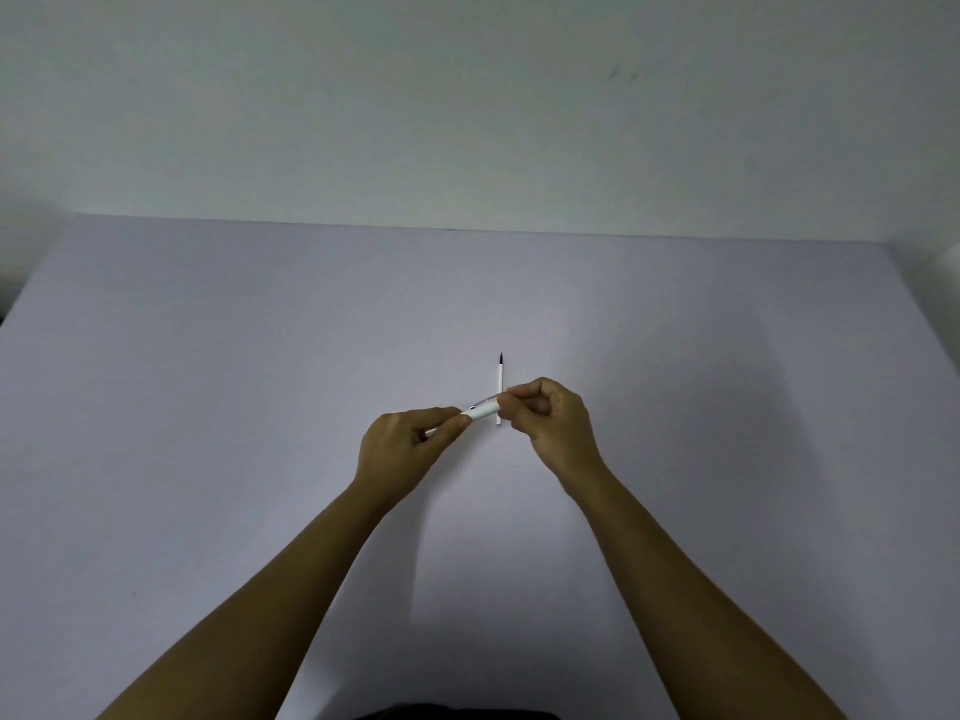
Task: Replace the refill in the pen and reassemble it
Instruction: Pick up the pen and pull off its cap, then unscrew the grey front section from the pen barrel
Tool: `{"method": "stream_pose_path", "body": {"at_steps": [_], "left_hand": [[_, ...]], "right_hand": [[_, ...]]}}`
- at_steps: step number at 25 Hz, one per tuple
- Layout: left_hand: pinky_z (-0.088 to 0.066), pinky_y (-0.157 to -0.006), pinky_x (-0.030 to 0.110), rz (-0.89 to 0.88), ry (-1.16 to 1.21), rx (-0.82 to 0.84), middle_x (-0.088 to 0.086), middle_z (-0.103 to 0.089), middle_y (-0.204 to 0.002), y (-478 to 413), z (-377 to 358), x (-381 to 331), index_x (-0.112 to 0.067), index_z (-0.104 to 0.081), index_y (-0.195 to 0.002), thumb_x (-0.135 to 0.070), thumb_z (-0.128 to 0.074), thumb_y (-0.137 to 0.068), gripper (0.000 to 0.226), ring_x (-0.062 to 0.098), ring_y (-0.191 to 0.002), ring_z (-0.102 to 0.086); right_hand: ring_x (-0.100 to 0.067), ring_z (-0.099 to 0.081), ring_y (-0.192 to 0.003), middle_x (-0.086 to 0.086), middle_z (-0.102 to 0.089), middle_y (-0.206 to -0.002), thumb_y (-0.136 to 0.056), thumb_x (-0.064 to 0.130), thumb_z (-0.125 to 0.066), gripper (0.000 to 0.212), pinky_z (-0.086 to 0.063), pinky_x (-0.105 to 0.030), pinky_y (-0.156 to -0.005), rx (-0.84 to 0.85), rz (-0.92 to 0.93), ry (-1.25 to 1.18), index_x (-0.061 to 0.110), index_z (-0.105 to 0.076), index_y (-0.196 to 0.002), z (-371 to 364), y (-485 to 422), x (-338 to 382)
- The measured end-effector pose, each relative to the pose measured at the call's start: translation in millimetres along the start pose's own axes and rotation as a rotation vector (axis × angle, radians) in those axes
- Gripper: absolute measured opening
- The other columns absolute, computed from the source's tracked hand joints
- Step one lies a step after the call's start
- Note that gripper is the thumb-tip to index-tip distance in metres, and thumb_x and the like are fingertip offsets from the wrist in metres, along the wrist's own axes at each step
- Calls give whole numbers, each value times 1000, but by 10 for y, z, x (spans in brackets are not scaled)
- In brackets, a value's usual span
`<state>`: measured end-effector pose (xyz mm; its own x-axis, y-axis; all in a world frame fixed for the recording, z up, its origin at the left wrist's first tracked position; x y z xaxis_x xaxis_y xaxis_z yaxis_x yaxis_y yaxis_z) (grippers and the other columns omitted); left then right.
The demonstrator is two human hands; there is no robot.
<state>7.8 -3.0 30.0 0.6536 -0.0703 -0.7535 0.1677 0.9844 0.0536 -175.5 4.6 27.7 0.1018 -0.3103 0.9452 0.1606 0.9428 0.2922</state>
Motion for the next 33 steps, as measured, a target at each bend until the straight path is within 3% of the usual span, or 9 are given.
{"method": "stream_pose_path", "body": {"at_steps": [4,7,12,15,18,21,26,29,33], "left_hand": [[-36,-51,10,104,10,81,-20,-66,-64,43,-53,195,-30,-72,-100,-43,-60,-85,24,-7,-58,-55],[-37,-56,2,145,29,120,-10,-65,-74,78,-55,316,-24,-68,-111,-30,-60,-88,25,-4,-63,-55],[-33,-55,19,111,-107,134,2,-46,-65,-4,-112,247,-7,-62,-88,-21,-52,-91,17,15,-61,-47],[-48,-66,26,114,-48,121,12,-56,-76,-19,-122,226,-12,-64,-108,-22,-53,-91,22,22,-68,-59],[-41,-62,3,148,12,105,5,-59,-80,-28,-75,218,-13,-54,-127,-20,-56,-91,37,7,-65,-60],[-37,-61,0,119,-2,83,3,-64,-77,-25,8,145,-14,-58,-124,-21,-58,-90,34,0,-65,-55],[-40,-58,6,64,12,62,6,-67,-80,-39,88,106,-22,-65,-113,-21,-58,-89,25,9,-64,-61],[-40,-57,6,14,-31,97,0,-64,-78,-55,132,92,-25,-64,-116,-25,-56,-91,26,7,-59,-58],[-34,-54,11,-99,-131,99,-7,-57,-70,-61,236,-66,-16,-67,-98,-18,-57,-89,14,3,-59,-50]], "right_hand": [[-13,-68,-73,-4,-70,-81,-84,15,-66,6,-53,-21,-70,-188,-103,-116,17,-65,-79,254,-124,-234],[-17,-63,-80,-8,-72,-89,-84,16,-66,8,-47,-20,-71,-166,-121,222,12,-70,-89,423,-262,-437],[-25,-67,-93,-14,-74,-100,-83,16,-68,18,-49,-28,-86,-94,-66,535,4,-73,-96,386,-439,-598],[-27,-68,-90,-13,-74,-95,-81,18,-69,16,-51,-32,-84,-141,-45,582,5,-73,-90,426,-491,-594],[-25,-68,-86,-12,-75,-91,-81,19,-69,16,-49,-29,-78,-155,2,625,5,-73,-87,402,-509,-571],[-27,-67,-87,-13,-74,-93,-82,21,-68,20,-50,-30,-79,-172,41,634,4,-72,-90,394,-490,-540],[-29,-66,-88,-15,-72,-92,-87,28,-62,28,-45,-28,-76,-196,98,668,2,-70,-92,417,-498,-428],[-26,-64,-85,-14,-72,-90,-92,24,-56,24,-48,-32,-77,-109,279,673,5,-71,-93,323,-473,-67],[-22,-64,-90,-12,-71,-97,-95,27,-48,28,-50,-37,-85,220,431,705,9,-68,-102,60,-307,482]]}}
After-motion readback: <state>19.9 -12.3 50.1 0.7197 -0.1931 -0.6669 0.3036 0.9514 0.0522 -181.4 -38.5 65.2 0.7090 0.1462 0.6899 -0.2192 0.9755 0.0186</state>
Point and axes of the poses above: each hand's wrist, its own y-axis away from the middle knuckle, its own z-axis out of the back of the hand, x = y × z, the point moved 5 cm from there along -y, towards the middle knuckle
